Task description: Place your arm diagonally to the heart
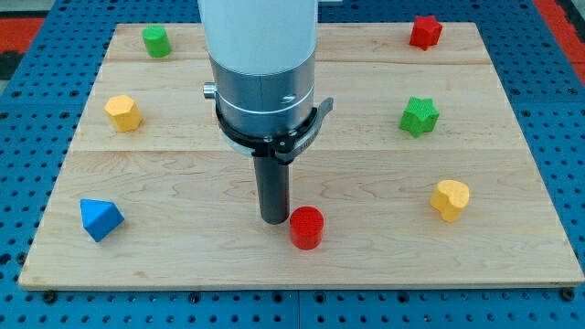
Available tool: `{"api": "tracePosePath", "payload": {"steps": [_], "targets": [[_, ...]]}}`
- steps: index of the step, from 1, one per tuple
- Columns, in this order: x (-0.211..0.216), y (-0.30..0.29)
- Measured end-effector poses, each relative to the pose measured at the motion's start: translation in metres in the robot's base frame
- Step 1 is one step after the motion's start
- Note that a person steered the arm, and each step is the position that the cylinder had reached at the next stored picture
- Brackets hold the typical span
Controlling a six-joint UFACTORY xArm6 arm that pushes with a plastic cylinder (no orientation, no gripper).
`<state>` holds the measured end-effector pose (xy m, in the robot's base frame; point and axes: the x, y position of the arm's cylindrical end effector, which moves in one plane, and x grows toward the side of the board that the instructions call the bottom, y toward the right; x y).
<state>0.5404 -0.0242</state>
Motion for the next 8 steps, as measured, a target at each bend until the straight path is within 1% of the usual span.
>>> {"api": "tracePosePath", "payload": {"steps": [2, 3, 5, 8], "targets": [[0.000, -0.002], [-0.023, -0.005], [-0.048, -0.005], [-0.055, -0.005]]}}
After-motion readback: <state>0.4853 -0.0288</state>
